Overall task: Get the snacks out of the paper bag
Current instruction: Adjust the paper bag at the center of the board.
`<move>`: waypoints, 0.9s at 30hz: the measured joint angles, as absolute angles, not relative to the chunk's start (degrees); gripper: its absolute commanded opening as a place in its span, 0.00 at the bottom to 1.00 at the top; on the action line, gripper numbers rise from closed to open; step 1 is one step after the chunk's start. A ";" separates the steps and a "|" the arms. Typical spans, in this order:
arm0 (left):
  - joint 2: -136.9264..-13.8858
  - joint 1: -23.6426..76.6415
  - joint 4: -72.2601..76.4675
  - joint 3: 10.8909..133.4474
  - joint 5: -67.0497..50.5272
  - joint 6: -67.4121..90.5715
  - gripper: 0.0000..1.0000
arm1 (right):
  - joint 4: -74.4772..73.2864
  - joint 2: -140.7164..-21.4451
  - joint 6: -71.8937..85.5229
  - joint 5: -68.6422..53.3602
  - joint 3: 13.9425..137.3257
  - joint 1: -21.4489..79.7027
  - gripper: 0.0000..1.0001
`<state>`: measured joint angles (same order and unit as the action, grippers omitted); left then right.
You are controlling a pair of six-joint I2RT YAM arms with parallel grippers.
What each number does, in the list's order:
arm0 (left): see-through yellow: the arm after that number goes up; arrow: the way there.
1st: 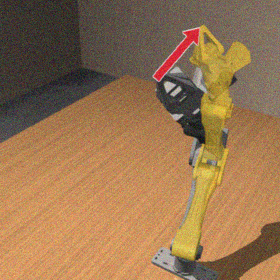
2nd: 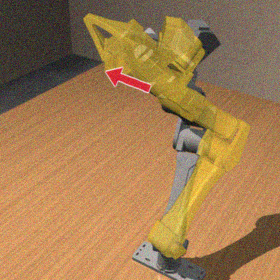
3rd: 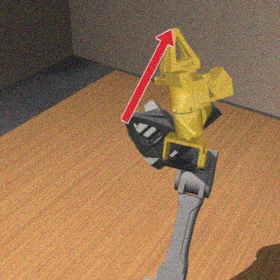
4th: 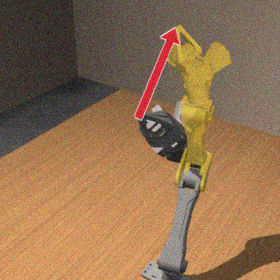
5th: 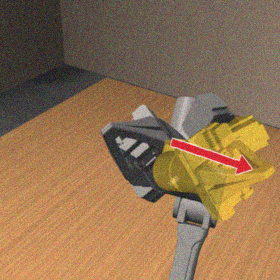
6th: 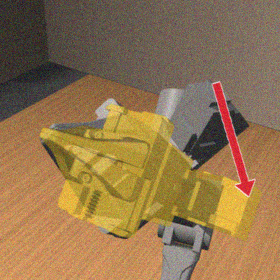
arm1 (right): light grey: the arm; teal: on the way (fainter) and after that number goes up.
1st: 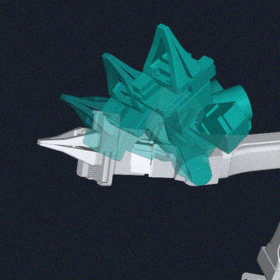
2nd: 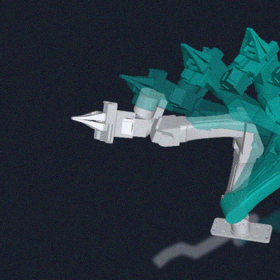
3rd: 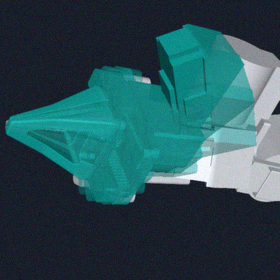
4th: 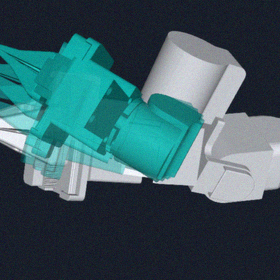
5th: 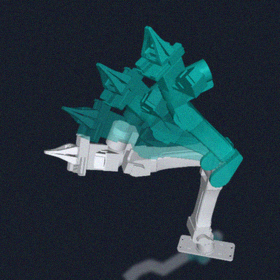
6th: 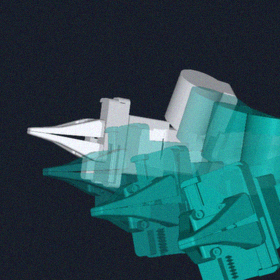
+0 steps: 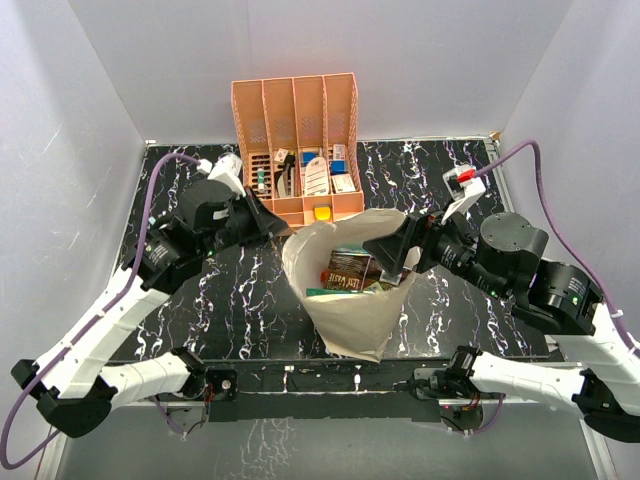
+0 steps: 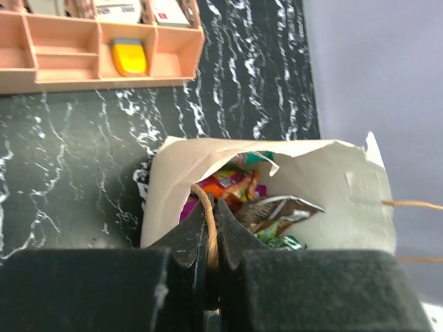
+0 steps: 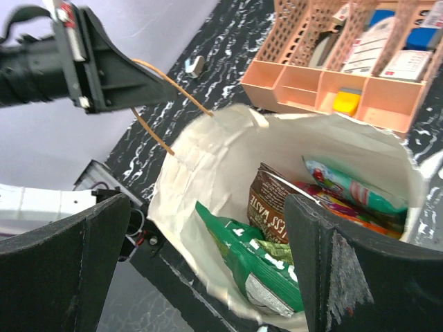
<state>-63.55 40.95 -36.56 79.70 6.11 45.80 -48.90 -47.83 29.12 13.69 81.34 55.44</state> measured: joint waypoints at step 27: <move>-60.31 40.71 -45.82 92.25 27.66 19.03 0.00 | -34.41 -62.50 31.48 -4.56 69.04 55.35 0.88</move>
<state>-60.31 40.71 -45.82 92.25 27.66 19.03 -34.41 -62.50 31.48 -4.56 69.04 55.35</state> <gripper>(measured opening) 0.007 0.900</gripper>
